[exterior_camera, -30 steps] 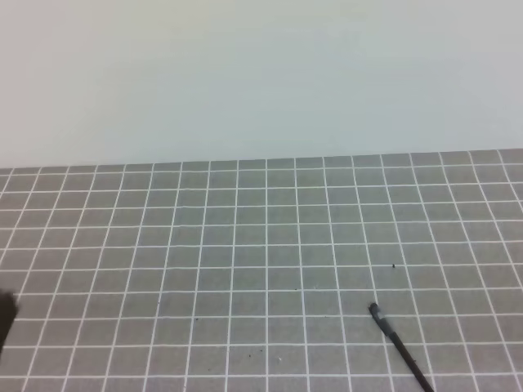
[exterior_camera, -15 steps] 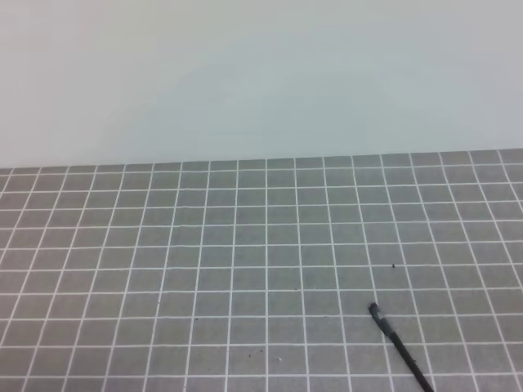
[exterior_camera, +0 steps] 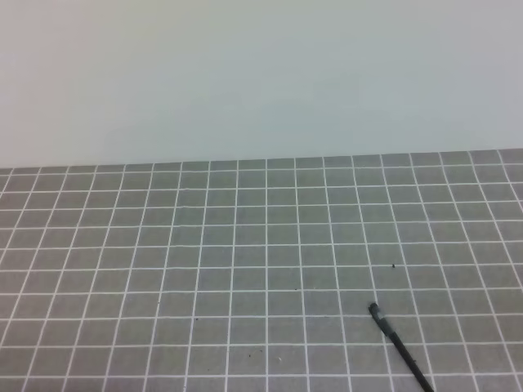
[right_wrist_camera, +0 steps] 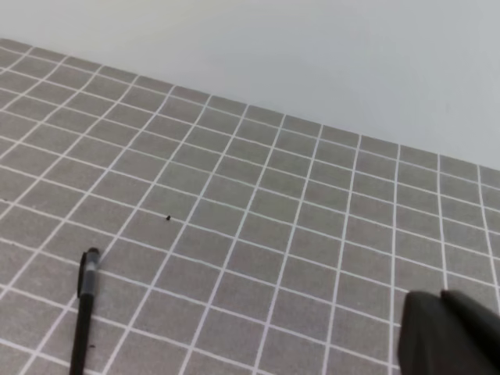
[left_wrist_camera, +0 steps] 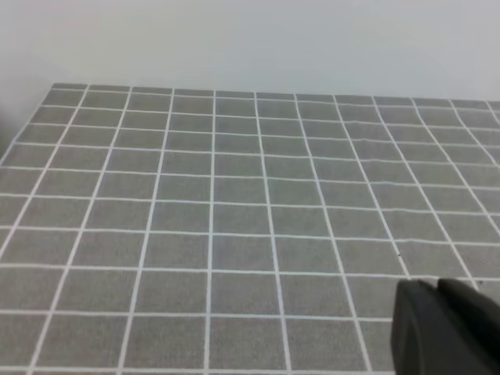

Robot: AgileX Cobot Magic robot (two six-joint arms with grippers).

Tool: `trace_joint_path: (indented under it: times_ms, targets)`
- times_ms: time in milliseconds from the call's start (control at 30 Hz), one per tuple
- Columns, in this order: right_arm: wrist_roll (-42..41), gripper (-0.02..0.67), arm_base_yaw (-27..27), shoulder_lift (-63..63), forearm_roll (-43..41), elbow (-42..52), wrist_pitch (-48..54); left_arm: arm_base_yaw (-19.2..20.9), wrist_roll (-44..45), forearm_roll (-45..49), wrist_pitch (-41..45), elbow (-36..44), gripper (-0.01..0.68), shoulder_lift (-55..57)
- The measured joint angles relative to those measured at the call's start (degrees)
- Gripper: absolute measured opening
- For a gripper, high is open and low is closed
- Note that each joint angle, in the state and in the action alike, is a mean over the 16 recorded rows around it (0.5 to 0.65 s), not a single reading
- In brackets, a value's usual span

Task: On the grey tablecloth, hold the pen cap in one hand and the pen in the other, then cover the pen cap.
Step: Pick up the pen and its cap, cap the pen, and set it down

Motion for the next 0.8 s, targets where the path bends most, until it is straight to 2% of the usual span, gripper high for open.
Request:
trace_joint_path:
  times_ms: [367, 800]
  targets:
    - [0.0, 0.008, 0.0, 0.0, -0.04, 0.0, 0.0, 0.0, -9.77, 6.23, -0.1, 0.0, 0.0, -1.18]
    - [0.0, 0.008, 0.0, 0.0, -0.13, 0.0, 0.0, 0.0, -10.04, 6.49, 0.03, 0.0, 0.0, -1.1]
